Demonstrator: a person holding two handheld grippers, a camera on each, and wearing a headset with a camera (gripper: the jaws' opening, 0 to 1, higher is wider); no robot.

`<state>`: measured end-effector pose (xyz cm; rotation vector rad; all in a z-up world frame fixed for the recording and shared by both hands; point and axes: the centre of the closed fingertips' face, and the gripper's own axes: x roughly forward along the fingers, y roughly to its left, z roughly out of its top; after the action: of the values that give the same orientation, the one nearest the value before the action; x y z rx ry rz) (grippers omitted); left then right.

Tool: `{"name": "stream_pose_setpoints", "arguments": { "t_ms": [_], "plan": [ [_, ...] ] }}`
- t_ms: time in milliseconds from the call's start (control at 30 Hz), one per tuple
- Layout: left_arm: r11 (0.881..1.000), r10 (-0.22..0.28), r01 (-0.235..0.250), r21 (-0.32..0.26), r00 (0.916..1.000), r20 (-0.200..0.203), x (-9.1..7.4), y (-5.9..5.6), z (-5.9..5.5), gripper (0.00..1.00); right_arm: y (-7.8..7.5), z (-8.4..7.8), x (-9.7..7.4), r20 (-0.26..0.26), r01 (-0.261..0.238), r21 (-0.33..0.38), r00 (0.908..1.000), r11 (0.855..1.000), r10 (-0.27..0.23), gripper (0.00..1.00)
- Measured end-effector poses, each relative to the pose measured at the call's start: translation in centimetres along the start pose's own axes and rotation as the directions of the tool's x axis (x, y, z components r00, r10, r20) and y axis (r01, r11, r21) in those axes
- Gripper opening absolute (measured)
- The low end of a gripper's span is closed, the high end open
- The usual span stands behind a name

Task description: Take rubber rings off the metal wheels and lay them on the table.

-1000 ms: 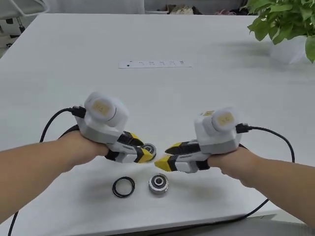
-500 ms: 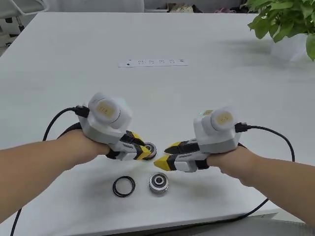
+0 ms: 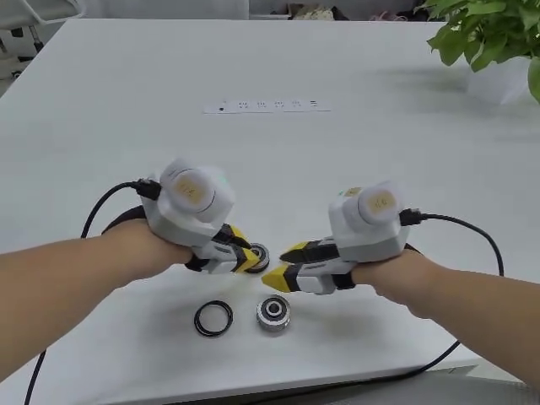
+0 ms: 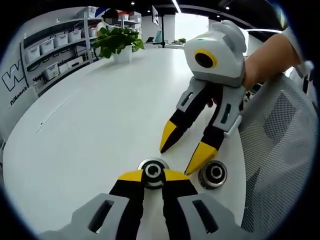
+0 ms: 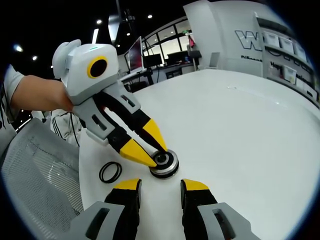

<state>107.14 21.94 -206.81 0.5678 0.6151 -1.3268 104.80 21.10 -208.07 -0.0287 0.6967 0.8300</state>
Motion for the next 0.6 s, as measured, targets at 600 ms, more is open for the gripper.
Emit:
{"name": "stream_pose_setpoints", "arguments": {
  "t_ms": [600],
  "plan": [
    [0.998, 0.015, -0.014, -0.056, 0.9996, 0.023, 0.2, 0.1, 0.0, 0.09, -0.3, 0.8, 1.3, 0.008, 0.026, -0.026, 0.9996, 0.999, -0.026, 0.29]
  ]
}}
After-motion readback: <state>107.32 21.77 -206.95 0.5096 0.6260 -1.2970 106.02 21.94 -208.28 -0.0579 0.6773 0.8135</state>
